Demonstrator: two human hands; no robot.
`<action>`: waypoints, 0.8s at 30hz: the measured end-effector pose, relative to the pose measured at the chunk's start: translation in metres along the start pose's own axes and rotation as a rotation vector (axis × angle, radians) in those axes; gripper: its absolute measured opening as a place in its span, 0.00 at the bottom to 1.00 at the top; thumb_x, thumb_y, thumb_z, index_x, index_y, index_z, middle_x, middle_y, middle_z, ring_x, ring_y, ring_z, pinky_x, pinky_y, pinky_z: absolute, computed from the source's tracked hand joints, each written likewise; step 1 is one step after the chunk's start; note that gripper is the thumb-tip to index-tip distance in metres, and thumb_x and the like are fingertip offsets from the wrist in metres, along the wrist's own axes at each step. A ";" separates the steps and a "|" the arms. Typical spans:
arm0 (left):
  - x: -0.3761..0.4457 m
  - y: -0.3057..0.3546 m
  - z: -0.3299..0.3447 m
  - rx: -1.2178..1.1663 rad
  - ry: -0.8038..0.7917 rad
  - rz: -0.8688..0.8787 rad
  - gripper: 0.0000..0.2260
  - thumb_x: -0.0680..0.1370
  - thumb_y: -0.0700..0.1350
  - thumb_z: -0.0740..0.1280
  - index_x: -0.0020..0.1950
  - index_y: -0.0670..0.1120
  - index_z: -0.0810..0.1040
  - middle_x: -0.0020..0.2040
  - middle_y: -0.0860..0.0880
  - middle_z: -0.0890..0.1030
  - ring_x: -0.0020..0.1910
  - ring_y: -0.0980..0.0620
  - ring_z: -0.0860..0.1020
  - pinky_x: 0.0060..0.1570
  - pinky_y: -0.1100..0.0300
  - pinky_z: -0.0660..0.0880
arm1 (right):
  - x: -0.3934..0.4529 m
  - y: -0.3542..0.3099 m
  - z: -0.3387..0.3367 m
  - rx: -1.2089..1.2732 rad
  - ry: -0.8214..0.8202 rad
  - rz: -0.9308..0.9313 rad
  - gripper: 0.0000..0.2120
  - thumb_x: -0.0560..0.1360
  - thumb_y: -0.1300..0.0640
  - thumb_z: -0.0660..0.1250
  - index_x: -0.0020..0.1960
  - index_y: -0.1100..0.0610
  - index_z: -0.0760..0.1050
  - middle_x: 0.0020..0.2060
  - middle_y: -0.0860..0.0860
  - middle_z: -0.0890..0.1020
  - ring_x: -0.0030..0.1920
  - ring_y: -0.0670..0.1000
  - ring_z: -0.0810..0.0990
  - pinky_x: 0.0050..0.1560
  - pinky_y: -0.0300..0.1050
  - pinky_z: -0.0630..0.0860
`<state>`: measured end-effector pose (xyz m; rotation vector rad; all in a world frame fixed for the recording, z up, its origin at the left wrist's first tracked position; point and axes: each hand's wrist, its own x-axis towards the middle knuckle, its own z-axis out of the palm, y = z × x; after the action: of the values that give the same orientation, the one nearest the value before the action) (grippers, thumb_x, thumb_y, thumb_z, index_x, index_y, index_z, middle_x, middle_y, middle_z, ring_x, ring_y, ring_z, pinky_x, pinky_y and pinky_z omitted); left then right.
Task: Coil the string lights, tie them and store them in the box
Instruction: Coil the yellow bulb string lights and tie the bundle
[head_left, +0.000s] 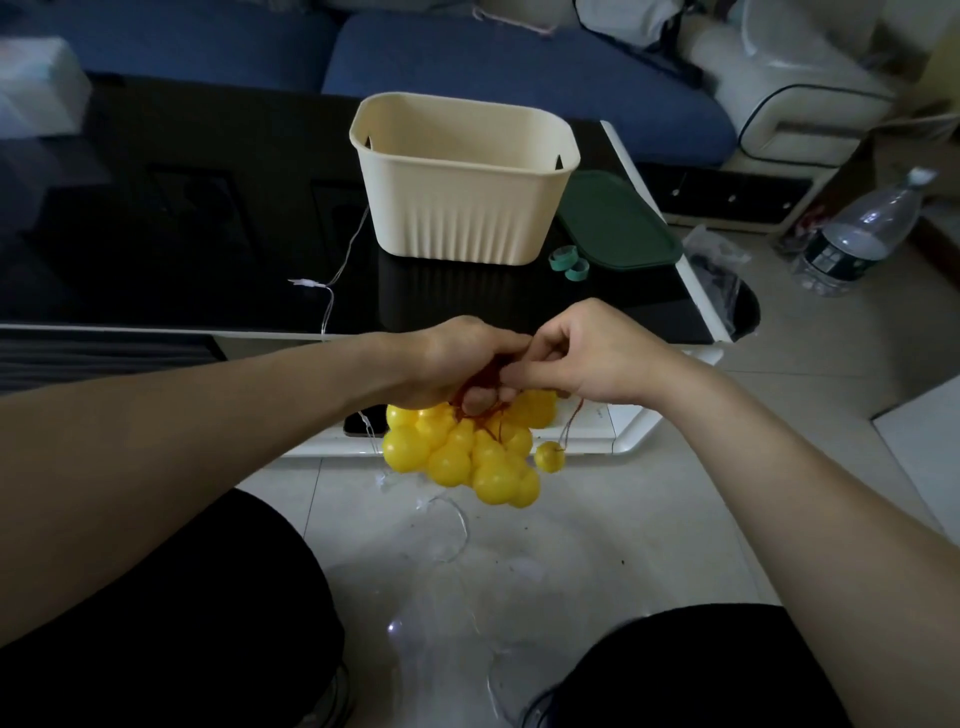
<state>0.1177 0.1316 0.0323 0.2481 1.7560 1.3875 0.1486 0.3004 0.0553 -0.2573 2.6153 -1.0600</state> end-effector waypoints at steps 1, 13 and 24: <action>-0.001 0.001 -0.001 0.021 -0.007 -0.012 0.16 0.84 0.50 0.56 0.50 0.42 0.79 0.32 0.46 0.70 0.27 0.53 0.62 0.28 0.60 0.60 | 0.000 0.002 -0.002 0.003 -0.014 0.010 0.08 0.71 0.48 0.78 0.40 0.53 0.85 0.29 0.43 0.82 0.32 0.38 0.78 0.37 0.37 0.74; -0.012 0.001 -0.022 0.157 -0.160 -0.071 0.20 0.84 0.50 0.58 0.33 0.47 0.64 0.27 0.50 0.58 0.25 0.53 0.56 0.26 0.60 0.56 | -0.001 0.024 -0.012 0.210 -0.064 0.053 0.04 0.71 0.61 0.78 0.44 0.55 0.84 0.38 0.51 0.87 0.41 0.46 0.85 0.45 0.39 0.78; -0.010 -0.002 -0.032 0.143 0.062 0.008 0.23 0.84 0.47 0.55 0.28 0.44 0.64 0.24 0.44 0.67 0.22 0.48 0.66 0.29 0.57 0.67 | -0.005 0.022 -0.017 0.710 -0.338 0.224 0.24 0.74 0.48 0.69 0.62 0.64 0.78 0.42 0.56 0.81 0.32 0.52 0.77 0.39 0.48 0.77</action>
<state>0.1020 0.1025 0.0360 0.2920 1.9106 1.2885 0.1466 0.3286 0.0524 0.0238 1.7872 -1.6035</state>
